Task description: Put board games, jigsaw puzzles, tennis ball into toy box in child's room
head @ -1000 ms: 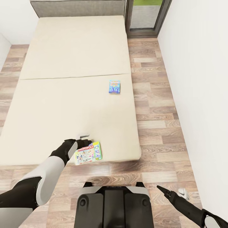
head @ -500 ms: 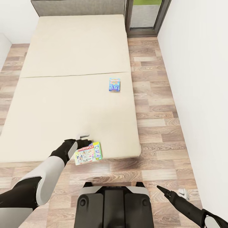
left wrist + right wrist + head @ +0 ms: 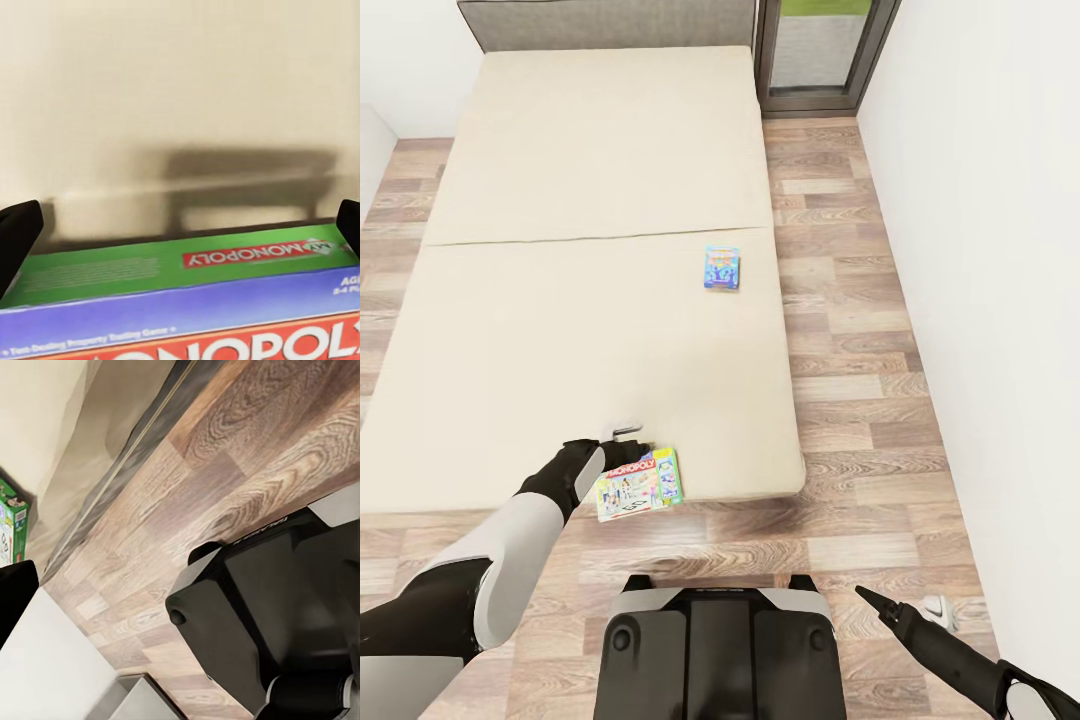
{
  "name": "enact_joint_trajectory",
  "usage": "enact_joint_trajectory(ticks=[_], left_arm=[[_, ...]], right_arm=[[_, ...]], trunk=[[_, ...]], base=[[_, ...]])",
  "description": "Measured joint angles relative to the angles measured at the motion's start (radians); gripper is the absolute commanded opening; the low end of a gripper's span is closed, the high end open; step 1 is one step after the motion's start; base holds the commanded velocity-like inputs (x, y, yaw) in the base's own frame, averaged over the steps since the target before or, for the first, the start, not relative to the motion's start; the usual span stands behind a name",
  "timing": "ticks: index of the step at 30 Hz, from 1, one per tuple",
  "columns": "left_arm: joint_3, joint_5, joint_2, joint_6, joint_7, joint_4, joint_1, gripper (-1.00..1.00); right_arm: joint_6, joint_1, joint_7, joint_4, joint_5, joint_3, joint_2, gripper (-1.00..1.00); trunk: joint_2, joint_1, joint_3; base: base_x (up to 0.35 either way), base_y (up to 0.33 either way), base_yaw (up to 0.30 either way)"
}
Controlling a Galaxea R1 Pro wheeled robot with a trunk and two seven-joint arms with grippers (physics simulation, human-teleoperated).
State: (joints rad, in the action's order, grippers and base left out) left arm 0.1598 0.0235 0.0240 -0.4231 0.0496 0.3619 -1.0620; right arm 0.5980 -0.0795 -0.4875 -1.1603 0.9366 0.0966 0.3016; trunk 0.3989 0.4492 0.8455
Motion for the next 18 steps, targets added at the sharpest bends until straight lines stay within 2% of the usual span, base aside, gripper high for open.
enact_joint_trajectory(ticks=[15, 18], left_arm=[[0.001, 0.004, -0.006, -0.004, 0.002, -0.002, 0.000, 1.00], [0.003, 0.004, -0.007, -0.012, 0.000, 0.020, 0.000, 1.00]], right_arm=[[0.000, 0.000, 0.000, 0.000, 0.000, 0.000, 0.000, 1.00], [0.000, 0.000, 0.000, 0.001, 0.000, 0.000, 0.000, 1.00]], trunk=[[0.000, 0.000, 0.000], [0.000, 0.000, 0.000]], base=[[0.000, 0.000, 0.000], [0.000, 0.000, 0.000]])
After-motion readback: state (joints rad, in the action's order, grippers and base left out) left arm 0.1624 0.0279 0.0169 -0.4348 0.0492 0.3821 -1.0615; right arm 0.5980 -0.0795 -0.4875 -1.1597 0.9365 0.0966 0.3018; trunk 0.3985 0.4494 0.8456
